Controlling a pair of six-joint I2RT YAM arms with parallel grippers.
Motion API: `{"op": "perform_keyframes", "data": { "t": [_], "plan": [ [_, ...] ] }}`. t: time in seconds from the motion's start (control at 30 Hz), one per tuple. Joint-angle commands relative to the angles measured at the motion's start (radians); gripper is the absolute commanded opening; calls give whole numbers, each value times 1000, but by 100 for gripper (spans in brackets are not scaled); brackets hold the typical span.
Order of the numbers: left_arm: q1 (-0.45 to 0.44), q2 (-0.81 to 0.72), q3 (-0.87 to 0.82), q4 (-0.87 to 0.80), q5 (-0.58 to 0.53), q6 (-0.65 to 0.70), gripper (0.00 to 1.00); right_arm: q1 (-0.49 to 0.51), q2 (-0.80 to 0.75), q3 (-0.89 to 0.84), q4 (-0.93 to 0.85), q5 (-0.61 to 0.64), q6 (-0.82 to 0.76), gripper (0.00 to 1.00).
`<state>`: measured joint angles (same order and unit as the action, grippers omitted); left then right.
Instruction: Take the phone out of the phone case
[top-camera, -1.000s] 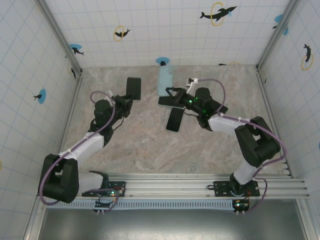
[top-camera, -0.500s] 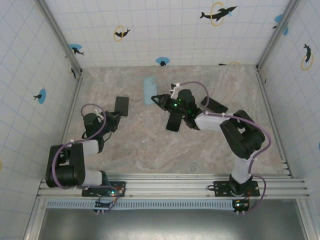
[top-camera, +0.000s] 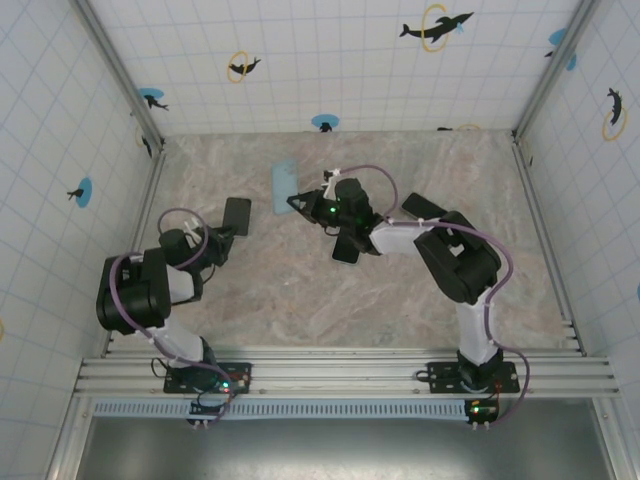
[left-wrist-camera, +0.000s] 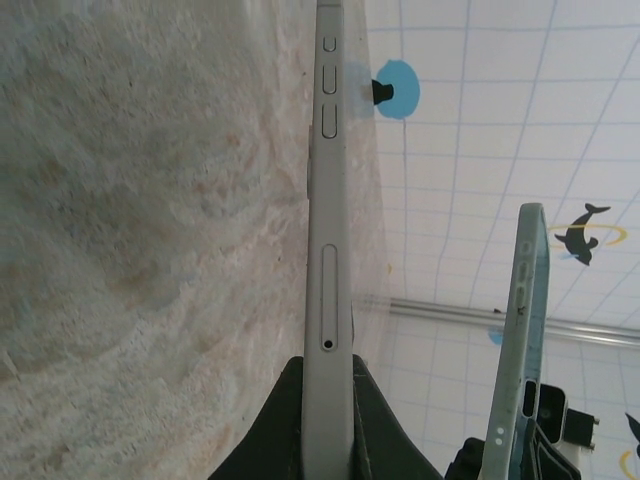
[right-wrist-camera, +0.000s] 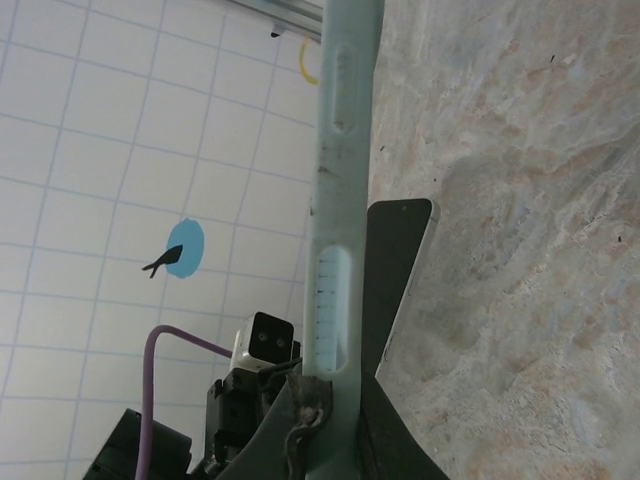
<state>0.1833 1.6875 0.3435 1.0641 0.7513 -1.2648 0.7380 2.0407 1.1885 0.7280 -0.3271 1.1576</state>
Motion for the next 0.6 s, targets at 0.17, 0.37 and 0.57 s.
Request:
{"op": "perform_keyframes", "data": {
  "t": [0.17, 0.37, 0.57],
  "plan": [
    [11, 117, 71, 196, 3, -42, 1, 32, 73, 83, -15, 13, 29, 2],
    [20, 155, 76, 123, -32, -28, 4, 37, 83, 86, -43, 22, 31, 2],
    [25, 170, 102, -1, -51, 9, 15, 39, 93, 97, -65, 25, 45, 2]
  ]
}}
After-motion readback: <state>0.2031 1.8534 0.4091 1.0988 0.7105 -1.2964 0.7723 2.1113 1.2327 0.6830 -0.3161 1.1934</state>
